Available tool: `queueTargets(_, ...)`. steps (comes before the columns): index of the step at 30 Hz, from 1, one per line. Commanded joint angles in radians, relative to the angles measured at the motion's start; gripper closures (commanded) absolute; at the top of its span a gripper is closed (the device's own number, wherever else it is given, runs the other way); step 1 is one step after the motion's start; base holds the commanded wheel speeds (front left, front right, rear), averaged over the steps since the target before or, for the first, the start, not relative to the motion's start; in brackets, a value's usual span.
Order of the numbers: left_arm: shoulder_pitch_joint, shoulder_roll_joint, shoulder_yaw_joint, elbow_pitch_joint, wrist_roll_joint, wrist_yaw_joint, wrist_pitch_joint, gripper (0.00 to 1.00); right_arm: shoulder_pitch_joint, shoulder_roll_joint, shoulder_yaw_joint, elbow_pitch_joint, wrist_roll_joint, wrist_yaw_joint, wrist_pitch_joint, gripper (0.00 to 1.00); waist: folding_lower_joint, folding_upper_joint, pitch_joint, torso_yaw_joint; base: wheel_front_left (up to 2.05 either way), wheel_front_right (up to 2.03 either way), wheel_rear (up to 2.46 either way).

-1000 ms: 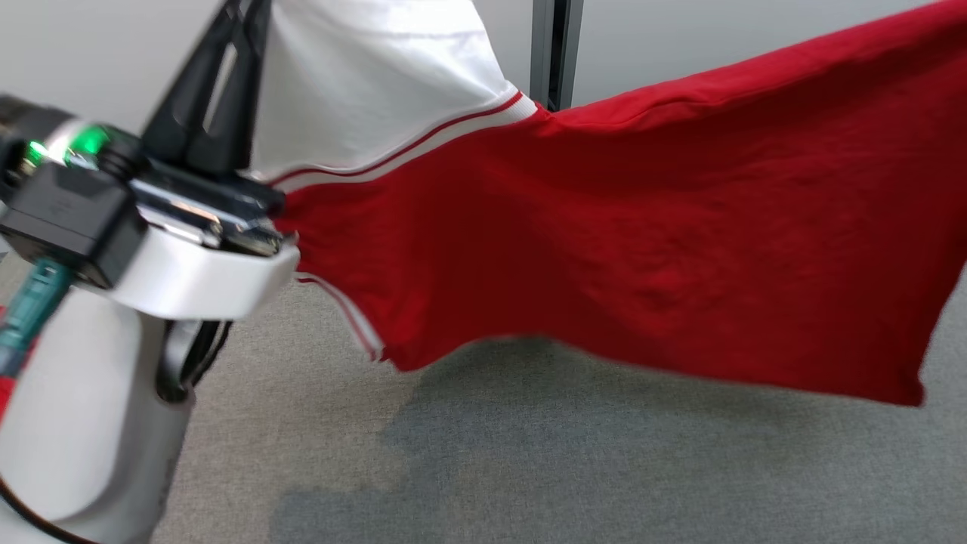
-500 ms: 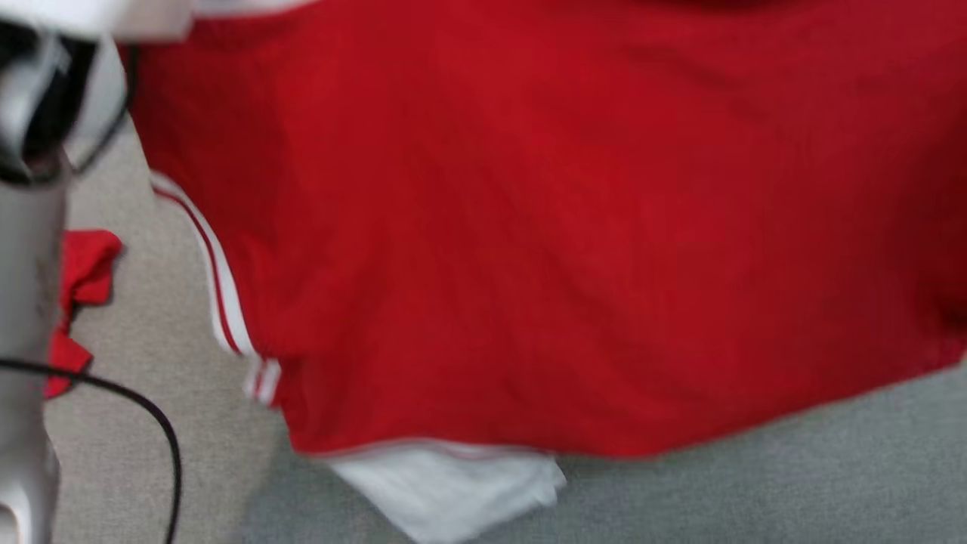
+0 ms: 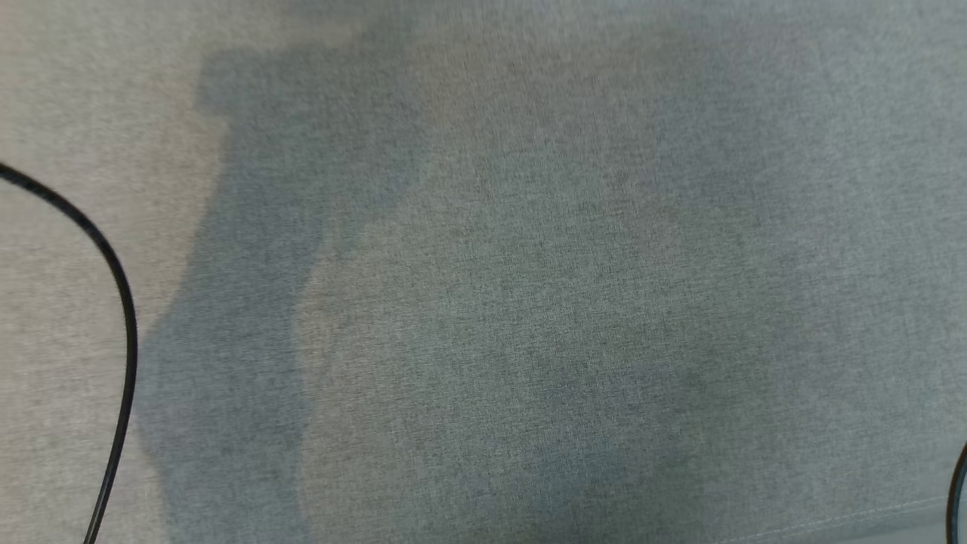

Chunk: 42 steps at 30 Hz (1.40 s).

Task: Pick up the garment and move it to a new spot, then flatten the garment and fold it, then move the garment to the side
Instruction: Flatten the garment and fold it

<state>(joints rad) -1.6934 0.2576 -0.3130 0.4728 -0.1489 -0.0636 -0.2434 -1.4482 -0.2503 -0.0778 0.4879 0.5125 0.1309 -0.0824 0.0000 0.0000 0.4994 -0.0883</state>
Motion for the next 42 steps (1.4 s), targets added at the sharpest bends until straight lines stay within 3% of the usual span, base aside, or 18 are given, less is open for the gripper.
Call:
queueTargets(1,-0.019,-0.006,-0.012,0.018,0.019,0.002,-0.013,1.00,-0.008,0.000,0.013,0.034,0.031,0.000,-0.045,1.00,0.0000,0.0000,0.034,-0.009,0.00,0.00,0.00)
queueTargets(6,0.057,-0.010,-0.038,0.020,0.043,-0.006,-0.022,1.00,0.056,-0.011,0.103,0.138,0.128,0.000,-0.119,1.00,0.0000,0.0000,0.058,0.004,0.00,0.00,0.00)
queueTargets(12,0.258,0.013,-0.080,-0.024,0.072,-0.021,-0.022,1.00,0.182,-0.028,0.235,0.233,0.238,0.000,-0.154,1.00,0.0000,0.0000,0.070,0.028,0.00,0.00,0.00)
queueTargets(21,0.595,0.105,-0.209,-0.078,0.115,-0.053,-0.022,1.00,0.379,-0.068,0.389,0.320,0.379,0.000,-0.174,1.00,0.0000,0.0000,0.005,0.058,0.00,0.00,0.00)
queueTargets(33,0.862,0.234,-0.382,-0.120,0.141,-0.065,-0.023,1.00,0.550,-0.099,0.561,0.407,0.508,0.000,-0.113,1.00,0.0000,0.0000,-0.130,0.070,0.00,0.00,0.00)
queueTargets(42,0.972,0.287,-0.543,-0.119,0.144,-0.066,-0.023,1.00,0.619,-0.115,0.662,0.465,0.542,0.000,-0.108,1.00,0.0000,0.0000,-0.218,0.071,0.00,0.00,0.00)
